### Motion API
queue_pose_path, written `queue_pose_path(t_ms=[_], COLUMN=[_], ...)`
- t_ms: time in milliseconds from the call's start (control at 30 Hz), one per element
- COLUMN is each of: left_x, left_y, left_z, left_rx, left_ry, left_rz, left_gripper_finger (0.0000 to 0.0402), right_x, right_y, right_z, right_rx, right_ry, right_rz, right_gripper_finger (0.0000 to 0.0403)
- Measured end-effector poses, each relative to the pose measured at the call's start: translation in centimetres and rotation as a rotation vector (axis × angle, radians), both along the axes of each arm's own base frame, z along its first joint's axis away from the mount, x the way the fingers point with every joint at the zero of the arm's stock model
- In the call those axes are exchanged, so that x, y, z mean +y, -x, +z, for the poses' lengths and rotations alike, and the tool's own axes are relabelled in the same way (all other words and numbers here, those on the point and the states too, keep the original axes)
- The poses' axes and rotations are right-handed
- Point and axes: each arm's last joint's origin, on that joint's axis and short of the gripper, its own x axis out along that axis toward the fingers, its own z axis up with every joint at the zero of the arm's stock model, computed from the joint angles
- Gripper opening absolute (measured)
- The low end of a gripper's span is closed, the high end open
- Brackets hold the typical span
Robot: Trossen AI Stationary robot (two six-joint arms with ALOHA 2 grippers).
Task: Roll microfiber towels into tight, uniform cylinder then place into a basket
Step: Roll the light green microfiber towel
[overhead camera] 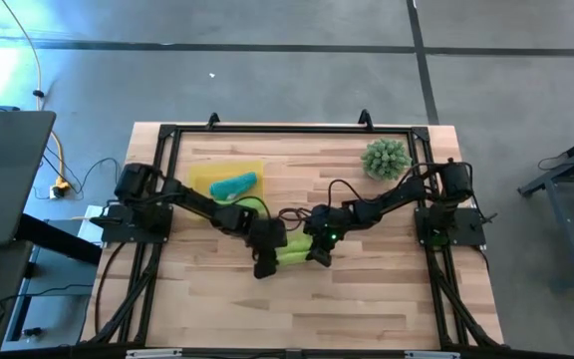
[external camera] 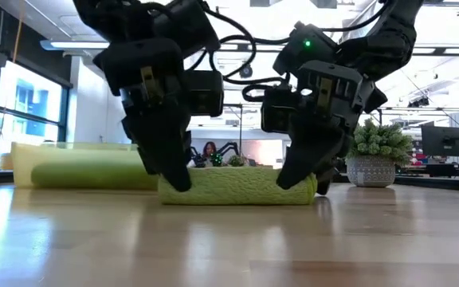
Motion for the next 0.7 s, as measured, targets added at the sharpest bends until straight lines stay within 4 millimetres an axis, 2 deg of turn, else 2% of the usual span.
queue_pose_path(t_ms=[200, 433, 533, 700], left_x=[0.8, 0.7, 0.7, 0.7], left_y=[0.6, 1.0, 1.0, 1.0], left_z=[-0.4, -0.8, -0.8, -0.8], left_rx=[0.093, 0.142, 0.14, 0.14], left_ry=[0.077, 0.095, 0.092, 0.088], left_rz=[0.012, 0.008, 0.01, 0.012], left_gripper_finger=[0.0007, 0.0007, 0.0007, 0.0008], right_x=[0.0, -0.4, 0.3, 2.5], right_y=[0.0, 0.4, 0.6, 1.0], right_z=[0.5, 3.1, 4.3, 6.2], right_rx=[-0.096, -0.242, -0.325, -0.462], right_ry=[0.097, 0.248, 0.325, 0.472], right_rz=[0.115, 0.204, 0.259, 0.343], right_gripper_finger=[0.0079, 0.0119, 0.0136, 0.0147])
